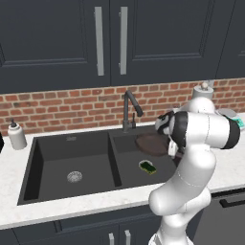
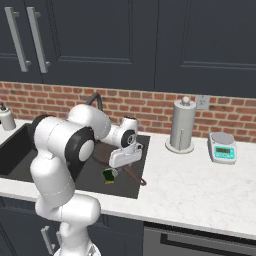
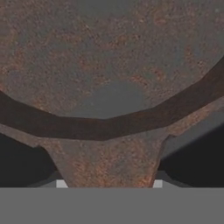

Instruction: Pick the pan and sponge and place them into the sink. Then turn on the water.

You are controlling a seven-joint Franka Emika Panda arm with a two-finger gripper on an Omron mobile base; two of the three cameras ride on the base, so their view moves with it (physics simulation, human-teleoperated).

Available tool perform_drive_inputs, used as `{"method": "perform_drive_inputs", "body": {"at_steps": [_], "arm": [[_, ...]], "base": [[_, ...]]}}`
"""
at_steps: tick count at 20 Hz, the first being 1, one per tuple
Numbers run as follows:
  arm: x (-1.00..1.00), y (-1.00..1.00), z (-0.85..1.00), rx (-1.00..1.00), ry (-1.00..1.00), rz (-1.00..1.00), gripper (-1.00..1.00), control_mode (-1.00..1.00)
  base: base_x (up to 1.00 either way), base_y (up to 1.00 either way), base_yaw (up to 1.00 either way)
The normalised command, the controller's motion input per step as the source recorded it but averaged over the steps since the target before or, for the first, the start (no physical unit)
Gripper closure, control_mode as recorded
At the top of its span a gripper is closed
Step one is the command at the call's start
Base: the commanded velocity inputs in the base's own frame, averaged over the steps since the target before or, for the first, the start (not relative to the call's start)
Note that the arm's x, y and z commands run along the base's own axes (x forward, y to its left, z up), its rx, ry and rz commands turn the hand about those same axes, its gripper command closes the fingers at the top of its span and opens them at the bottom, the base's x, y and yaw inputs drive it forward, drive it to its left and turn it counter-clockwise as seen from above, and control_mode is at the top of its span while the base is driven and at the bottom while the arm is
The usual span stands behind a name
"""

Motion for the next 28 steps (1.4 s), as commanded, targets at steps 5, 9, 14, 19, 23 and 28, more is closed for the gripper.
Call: {"method": "perform_drive_inputs", "body": {"at_steps": [5,9,14,19,23,28], "arm": [[0.09,0.20,-0.17,-0.02,0.00,0.00,1.00,-1.00],[0.03,0.29,-0.14,-0.01,0.00,0.00,1.00,-1.00],[0.00,0.34,-0.13,-0.02,0.00,0.00,1.00,-1.00],[0.00,0.35,-0.18,-0.03,0.00,0.00,1.00,-1.00],[0.00,0.29,-0.23,-0.04,0.00,0.00,1.00,-1.00],[0.04,0.19,-0.25,-0.03,0.00,-0.01,1.00,-1.00]], "base": [[0.00,0.00,0.00],[0.00,0.00,0.00],[0.00,0.00,0.00],[0.00,0.00,0.00],[0.00,0.00,0.00],[0.00,0.00,0.00]]}}
